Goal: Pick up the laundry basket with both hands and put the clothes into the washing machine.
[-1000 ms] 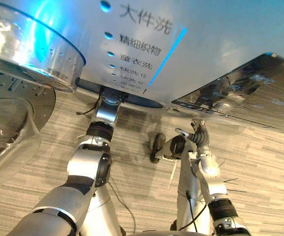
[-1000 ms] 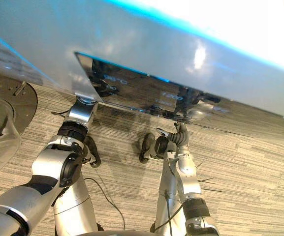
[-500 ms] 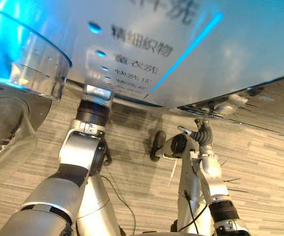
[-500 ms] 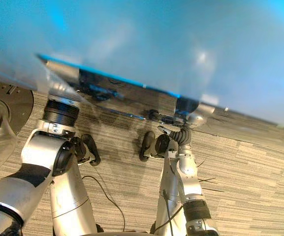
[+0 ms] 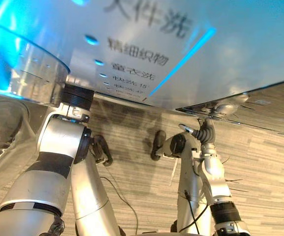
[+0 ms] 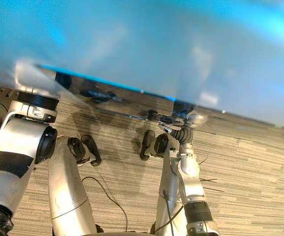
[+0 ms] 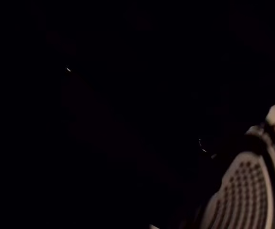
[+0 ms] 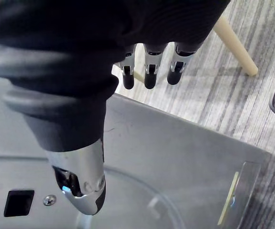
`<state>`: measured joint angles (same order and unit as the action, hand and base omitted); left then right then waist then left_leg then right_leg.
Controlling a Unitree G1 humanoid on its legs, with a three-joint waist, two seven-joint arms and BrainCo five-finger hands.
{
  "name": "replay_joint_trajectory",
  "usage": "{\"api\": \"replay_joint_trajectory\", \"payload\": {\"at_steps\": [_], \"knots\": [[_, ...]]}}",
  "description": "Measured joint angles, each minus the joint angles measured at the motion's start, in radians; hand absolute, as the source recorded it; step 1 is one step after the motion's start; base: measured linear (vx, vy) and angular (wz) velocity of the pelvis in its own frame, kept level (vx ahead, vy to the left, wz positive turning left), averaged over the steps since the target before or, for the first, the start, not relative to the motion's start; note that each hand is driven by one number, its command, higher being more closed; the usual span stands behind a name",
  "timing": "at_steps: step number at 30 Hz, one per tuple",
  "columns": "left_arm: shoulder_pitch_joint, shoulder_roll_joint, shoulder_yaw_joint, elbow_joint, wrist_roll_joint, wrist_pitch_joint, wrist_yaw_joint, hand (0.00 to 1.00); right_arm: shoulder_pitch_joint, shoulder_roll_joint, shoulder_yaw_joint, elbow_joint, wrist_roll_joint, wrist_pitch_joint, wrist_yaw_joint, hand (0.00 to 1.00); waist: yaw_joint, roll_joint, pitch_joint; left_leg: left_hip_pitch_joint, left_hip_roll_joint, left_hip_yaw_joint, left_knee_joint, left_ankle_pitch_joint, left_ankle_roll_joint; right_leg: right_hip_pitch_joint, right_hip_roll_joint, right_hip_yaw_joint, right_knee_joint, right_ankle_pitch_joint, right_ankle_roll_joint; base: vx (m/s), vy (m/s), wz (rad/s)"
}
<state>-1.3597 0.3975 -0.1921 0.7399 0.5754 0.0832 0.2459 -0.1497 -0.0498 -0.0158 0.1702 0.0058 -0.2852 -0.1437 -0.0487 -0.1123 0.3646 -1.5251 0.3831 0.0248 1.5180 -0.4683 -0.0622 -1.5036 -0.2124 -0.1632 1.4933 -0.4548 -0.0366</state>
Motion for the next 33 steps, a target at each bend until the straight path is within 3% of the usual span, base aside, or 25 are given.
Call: {"api": "replay_joint_trajectory", "payload": {"at_steps": [8, 13, 15, 21, 27, 33], "knots": [[0.000, 0.021, -0.100, 0.003, 0.125, -0.028, -0.024, 0.00, 0.001, -0.018, -0.001, 0.000, 0.019, -0.006, 0.016, 0.00, 0.005, 0.000, 0.000, -0.002, -0.001, -0.001, -0.001, 0.000, 0.000, 0.000, -0.002, -0.002, -0.001, 0.000, 0.001, 0.03, -0.048, 0.00], [0.025, 0.041, -0.125, -0.072, 0.050, -0.051, -0.042, 0.00, 0.002, -0.019, 0.002, 0.000, 0.020, -0.006, 0.014, 0.00, 0.005, 0.003, 0.002, -0.003, -0.006, -0.002, -0.008, 0.000, 0.000, 0.002, -0.011, -0.006, 0.000, -0.002, 0.003, 0.03, -0.045, 0.06], [0.100, 0.047, -0.132, -0.188, 0.015, -0.076, -0.042, 0.00, 0.004, -0.019, 0.002, 0.000, 0.018, -0.006, 0.012, 0.00, 0.006, 0.019, 0.020, 0.005, -0.016, -0.013, -0.009, 0.000, -0.001, 0.024, -0.018, -0.016, -0.001, -0.004, 0.005, 0.03, -0.037, 0.12], [0.347, 0.043, -0.132, -0.350, -0.102, -0.117, -0.051, 0.00, 0.014, -0.019, -0.005, 0.000, -0.009, 0.004, 0.011, 0.00, 0.011, 0.019, 0.051, 0.058, -0.024, -0.005, -0.040, 0.006, 0.002, 0.076, -0.027, -0.022, -0.021, -0.003, 0.002, 0.03, -0.051, 0.08], [0.644, -0.049, -0.095, -0.428, -0.134, -0.135, -0.069, 0.00, 0.072, -0.022, -0.005, 0.014, -0.028, 0.043, 0.012, 0.00, 0.031, 0.020, 0.050, 0.193, -0.036, 0.009, -0.130, 0.018, -0.014, 0.205, -0.032, -0.045, -0.093, -0.003, 0.002, 0.06, -0.069, 0.10], [0.984, -0.212, 0.010, -0.481, -0.232, -0.173, -0.048, 0.00, 0.137, -0.025, -0.015, 0.092, -0.061, 0.072, 0.012, 0.00, 0.064, 0.023, 0.046, 0.447, -0.061, 0.041, -0.312, 0.057, -0.032, 0.456, -0.032, -0.080, -0.248, -0.002, 0.002, 0.04, -0.091, 0.19]]}}
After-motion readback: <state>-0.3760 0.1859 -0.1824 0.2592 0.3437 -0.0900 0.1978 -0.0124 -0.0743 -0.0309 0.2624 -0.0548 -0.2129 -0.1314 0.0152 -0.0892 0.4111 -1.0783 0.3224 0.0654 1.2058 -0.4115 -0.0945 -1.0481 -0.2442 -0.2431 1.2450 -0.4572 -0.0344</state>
